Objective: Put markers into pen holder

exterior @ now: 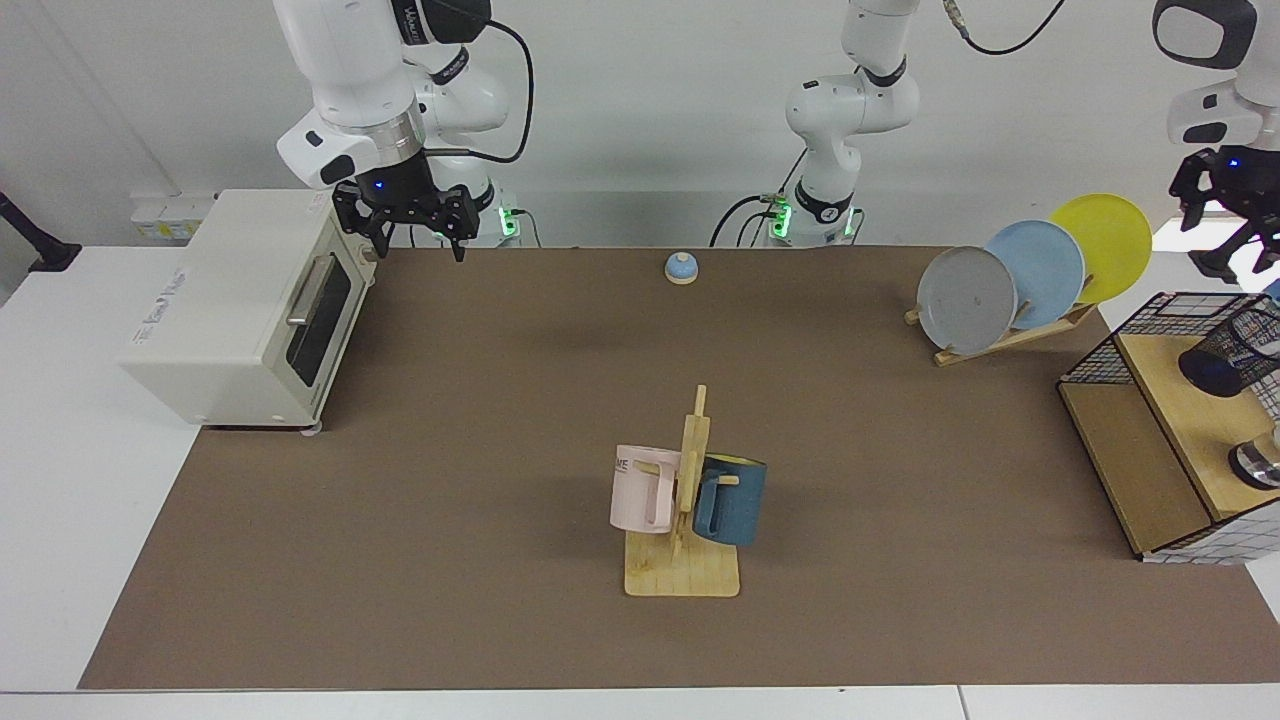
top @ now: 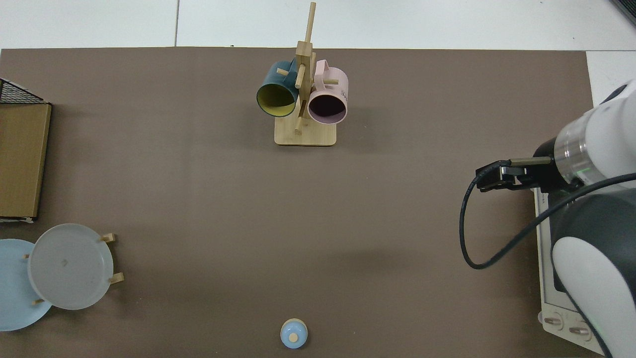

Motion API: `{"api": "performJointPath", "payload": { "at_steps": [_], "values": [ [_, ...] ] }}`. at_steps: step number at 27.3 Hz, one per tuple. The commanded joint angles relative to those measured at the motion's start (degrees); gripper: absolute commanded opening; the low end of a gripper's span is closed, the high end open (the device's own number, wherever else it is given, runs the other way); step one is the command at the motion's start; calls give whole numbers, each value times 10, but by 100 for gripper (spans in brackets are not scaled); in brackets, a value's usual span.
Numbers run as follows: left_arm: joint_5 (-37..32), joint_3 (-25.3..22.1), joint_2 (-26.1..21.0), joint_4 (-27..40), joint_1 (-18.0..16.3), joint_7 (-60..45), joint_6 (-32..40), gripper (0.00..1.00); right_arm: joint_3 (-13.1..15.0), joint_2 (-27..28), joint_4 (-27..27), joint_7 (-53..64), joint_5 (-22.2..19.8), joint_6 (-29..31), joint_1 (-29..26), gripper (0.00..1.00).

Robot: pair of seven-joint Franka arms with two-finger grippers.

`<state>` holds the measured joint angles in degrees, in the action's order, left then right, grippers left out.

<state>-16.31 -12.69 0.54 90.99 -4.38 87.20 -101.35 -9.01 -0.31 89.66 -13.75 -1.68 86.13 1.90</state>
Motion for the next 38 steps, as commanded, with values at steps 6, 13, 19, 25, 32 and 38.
{"api": "performJointPath", "payload": {
  "at_steps": [6, 13, 19, 25, 32, 38],
  "values": [
    [92, -2, 28, 12, 68, -346, 140, 100, -7, -9, 10, 13, 5, 7, -12, 100],
    [171, 18, 36, 14, 75, -532, 169, 100, -7, -9, 10, 13, 5, 7, -12, 100],
    [173, 68, 28, 8, 75, -632, 158, 100, -7, -9, 10, 13, 5, 7, -12, 100],
    [174, 105, 22, 0, 69, -681, 160, 100, -7, -9, 10, 13, 5, 7, -12, 100],
    [173, 116, -16, -59, 69, -701, 165, 100, -7, -9, 10, 13, 5, 7, -12, 100],
    [173, 132, -29, -81, 68, -730, 169, 100, -7, -9, 10, 13, 5, 7, -12, 100]
  ]
}}
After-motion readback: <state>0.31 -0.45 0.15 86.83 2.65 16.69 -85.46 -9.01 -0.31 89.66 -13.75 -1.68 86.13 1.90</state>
